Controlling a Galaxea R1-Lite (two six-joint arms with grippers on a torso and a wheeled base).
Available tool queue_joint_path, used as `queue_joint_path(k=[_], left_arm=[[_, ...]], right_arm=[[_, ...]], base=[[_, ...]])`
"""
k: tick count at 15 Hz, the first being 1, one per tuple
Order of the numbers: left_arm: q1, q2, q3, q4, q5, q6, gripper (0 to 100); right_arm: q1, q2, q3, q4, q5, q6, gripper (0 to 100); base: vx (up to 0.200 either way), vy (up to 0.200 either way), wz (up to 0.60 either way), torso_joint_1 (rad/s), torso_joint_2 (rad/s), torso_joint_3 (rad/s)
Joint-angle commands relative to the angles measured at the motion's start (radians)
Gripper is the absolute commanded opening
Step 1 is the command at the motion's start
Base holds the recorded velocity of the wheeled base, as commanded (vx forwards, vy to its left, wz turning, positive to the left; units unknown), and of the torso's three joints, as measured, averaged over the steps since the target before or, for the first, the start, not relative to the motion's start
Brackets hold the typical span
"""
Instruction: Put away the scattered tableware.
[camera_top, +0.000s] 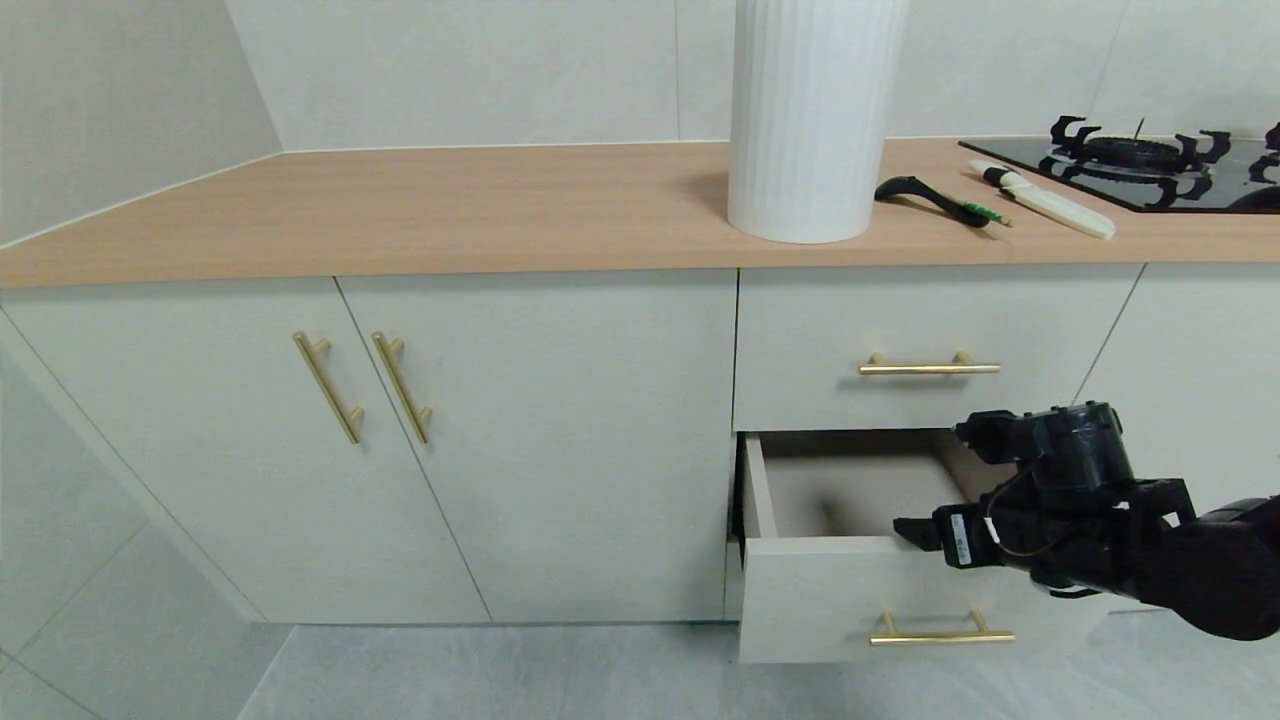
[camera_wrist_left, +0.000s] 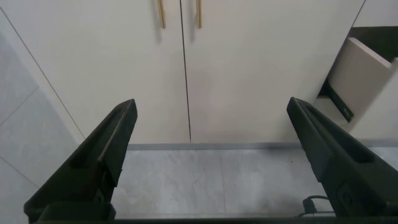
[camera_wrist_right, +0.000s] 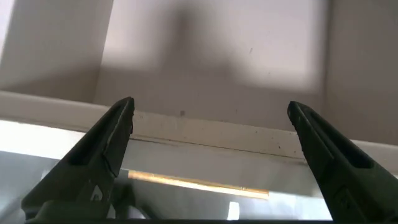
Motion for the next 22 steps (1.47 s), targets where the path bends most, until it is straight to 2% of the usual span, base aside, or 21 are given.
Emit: queue_joint_path(k=[1,15,19,22], left_arm=[[0.000,0.000,0.000,0.000,0.000,0.001,100],[0.000,0.000,0.000,0.000,0.000,-0.001,100],[0.000,0.000,0.000,0.000,0.000,0.001,100],[-0.002,0.000,0.000,0.000,0.000,-0.001,100]], right_arm=[[0.002,-0.074,-0.016,0.052,0.016,-0.011,100],[0.026,-0.090,-0.020,0.353,0.016,-0.151,100],[0.034,-0.124,-0.034,0.534,0.021,-0.224,100],[0.043,-0.139,-0.034,0.606,0.035,-0.258,100]], base=[[0.000,0.000,0.00,0.000,0.00,0.000],[0.000,0.000,0.00,0.000,0.00,0.000],[0.000,0.000,0.00,0.000,0.00,0.000],[0.000,0.000,0.00,0.000,0.00,0.000]])
